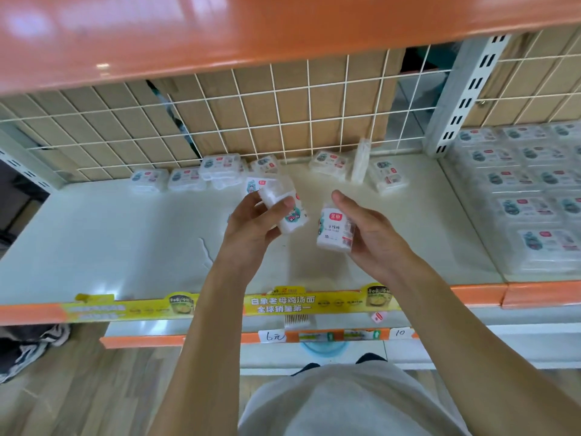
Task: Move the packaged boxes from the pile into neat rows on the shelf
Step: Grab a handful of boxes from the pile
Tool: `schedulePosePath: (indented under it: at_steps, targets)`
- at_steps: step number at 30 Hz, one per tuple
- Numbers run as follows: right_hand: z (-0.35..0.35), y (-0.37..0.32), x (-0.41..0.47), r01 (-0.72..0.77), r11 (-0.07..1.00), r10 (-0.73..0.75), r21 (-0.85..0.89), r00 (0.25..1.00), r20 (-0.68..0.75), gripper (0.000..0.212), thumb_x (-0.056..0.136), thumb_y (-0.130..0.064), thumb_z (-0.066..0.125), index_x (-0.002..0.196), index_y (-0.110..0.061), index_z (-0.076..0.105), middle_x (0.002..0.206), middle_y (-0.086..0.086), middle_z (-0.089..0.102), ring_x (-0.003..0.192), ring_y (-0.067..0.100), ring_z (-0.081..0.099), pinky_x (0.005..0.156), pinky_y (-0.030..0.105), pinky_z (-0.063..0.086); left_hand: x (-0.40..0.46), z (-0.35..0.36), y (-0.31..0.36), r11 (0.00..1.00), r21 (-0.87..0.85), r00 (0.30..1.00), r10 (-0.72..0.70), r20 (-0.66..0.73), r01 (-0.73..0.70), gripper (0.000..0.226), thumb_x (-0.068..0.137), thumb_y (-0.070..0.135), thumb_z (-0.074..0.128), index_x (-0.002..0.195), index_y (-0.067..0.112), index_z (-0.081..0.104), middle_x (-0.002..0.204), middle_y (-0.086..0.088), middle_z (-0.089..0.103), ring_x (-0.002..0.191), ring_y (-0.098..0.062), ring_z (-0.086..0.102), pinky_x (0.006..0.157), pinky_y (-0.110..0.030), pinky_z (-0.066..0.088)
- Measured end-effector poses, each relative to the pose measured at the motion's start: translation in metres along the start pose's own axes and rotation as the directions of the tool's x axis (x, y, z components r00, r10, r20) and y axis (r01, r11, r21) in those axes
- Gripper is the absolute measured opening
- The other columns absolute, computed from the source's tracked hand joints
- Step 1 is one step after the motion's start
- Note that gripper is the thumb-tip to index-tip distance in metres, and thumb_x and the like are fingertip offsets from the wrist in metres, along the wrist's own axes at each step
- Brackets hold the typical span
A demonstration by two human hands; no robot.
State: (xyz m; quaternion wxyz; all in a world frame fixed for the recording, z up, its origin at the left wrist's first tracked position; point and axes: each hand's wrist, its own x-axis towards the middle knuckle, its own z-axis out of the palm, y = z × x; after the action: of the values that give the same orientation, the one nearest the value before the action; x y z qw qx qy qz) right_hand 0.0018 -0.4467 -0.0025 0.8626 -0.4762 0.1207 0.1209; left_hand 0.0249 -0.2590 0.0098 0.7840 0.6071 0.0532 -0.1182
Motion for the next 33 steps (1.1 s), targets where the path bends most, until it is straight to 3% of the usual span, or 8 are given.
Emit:
schedulePosePath:
  at_steps: [3, 8, 10, 13, 15, 22, 28, 33]
  targets:
    - [-0.006, 0.001, -0.002, -0.011, 1.000, 0.010, -0.008, 0.997, -0.075, 0.025, 0.090, -0.036, 0.068, 0.096, -0.012, 0.073, 0.093, 0.013, 0.067, 0.093, 0.028, 0.065, 0.085, 0.042, 0.052, -0.002, 0.001, -0.004, 0.999, -0.002, 0.999, -0.032, 0.012, 0.032, 0.031, 0.091, 0.011, 0.067, 0.121, 0.006, 0.066, 0.119, -0.015, 0.071, 0.113, -0.028, 0.067, 0.095, -0.039, 0.056]
    - [-0.012, -0.006, -0.008, -0.048, 0.985, 0.060, 0.164, 0.996, -0.064, 0.025, 0.091, -0.034, 0.065, 0.106, -0.014, 0.065, 0.099, 0.013, 0.066, 0.088, 0.024, 0.067, 0.070, 0.035, 0.056, -0.005, 0.009, -0.012, 0.996, 0.024, 0.996, -0.082, 0.028, 0.081, 0.027, 0.091, 0.014, 0.068, 0.117, 0.009, 0.068, 0.117, -0.012, 0.072, 0.111, -0.026, 0.068, 0.095, -0.040, 0.054]
    - [-0.016, -0.008, -0.012, -0.019, 0.994, 0.023, 0.109, 0.999, -0.044, 0.023, 0.092, -0.028, 0.065, 0.107, -0.010, 0.065, 0.096, 0.010, 0.071, 0.090, 0.022, 0.070, 0.074, 0.035, 0.056, -0.007, 0.014, -0.014, 0.996, 0.033, 0.996, -0.086, 0.035, 0.085, 0.031, 0.090, 0.014, 0.068, 0.121, 0.008, 0.066, 0.116, -0.013, 0.072, 0.109, -0.027, 0.069, 0.094, -0.040, 0.055]
    - [-0.028, -0.011, -0.020, 0.043, 0.999, -0.045, -0.024, 0.997, -0.061, 0.043, 0.089, -0.022, 0.073, 0.126, -0.005, 0.061, 0.121, 0.015, 0.070, 0.112, 0.029, 0.067, 0.092, 0.043, 0.055, -0.008, 0.023, -0.014, 0.995, 0.085, 0.997, -0.064, 0.046, 0.060, 0.035, 0.090, 0.015, 0.069, 0.124, 0.011, 0.063, 0.112, -0.011, 0.074, 0.107, -0.026, 0.070, 0.095, -0.042, 0.054]
    - [-0.035, -0.018, -0.030, 0.089, 0.990, -0.104, -0.111, 0.985, -0.137, 0.047, 0.085, -0.021, 0.077, 0.128, -0.010, 0.063, 0.116, 0.011, 0.071, 0.108, 0.026, 0.069, 0.089, 0.040, 0.056, -0.010, 0.031, -0.012, 0.989, 0.147, 0.997, -0.037, 0.069, 0.026, 0.039, 0.090, 0.015, 0.070, 0.128, 0.017, 0.061, 0.109, -0.009, 0.074, 0.106, -0.025, 0.070, 0.094, -0.040, 0.054]
    - [-0.077, -0.051, -0.086, 0.244, 0.901, -0.371, -0.359, 0.861, -0.347, 0.047, 0.075, -0.027, 0.086, 0.118, -0.022, 0.069, 0.115, 0.011, 0.072, 0.102, 0.019, 0.072, 0.080, 0.026, 0.056, -0.014, 0.086, -0.005, 0.921, 0.370, 0.973, 0.039, 0.229, -0.125, 0.050, 0.078, 0.032, 0.072, 0.126, 0.040, 0.060, 0.102, -0.002, 0.075, 0.102, -0.018, 0.071, 0.099, -0.045, 0.053]
    - [-0.128, -0.077, -0.147, 0.274, 0.862, -0.479, -0.426, 0.714, -0.510, 0.052, 0.067, -0.037, 0.088, 0.115, -0.025, 0.071, 0.110, 0.026, 0.067, 0.100, 0.025, 0.070, 0.094, 0.053, 0.053, -0.026, 0.162, -0.018, 0.906, 0.387, 0.915, 0.003, 0.403, -0.174, 0.041, 0.088, 0.016, 0.074, 0.125, 0.029, 0.062, 0.101, -0.001, 0.074, 0.093, -0.013, 0.073, 0.088, -0.036, 0.059]
    - [-0.181, -0.092, -0.206, 0.248, 0.868, -0.482, -0.430, 0.625, -0.613, 0.044, 0.075, -0.034, 0.086, 0.116, -0.025, 0.071, 0.106, 0.018, 0.072, 0.101, 0.028, 0.072, 0.095, 0.052, 0.055, -0.045, 0.234, -0.039, 0.887, 0.408, 0.847, -0.036, 0.531, -0.218, 0.040, 0.087, 0.018, 0.075, 0.122, 0.032, 0.062, 0.109, -0.004, 0.073, 0.094, -0.015, 0.073, 0.092, -0.038, 0.058]
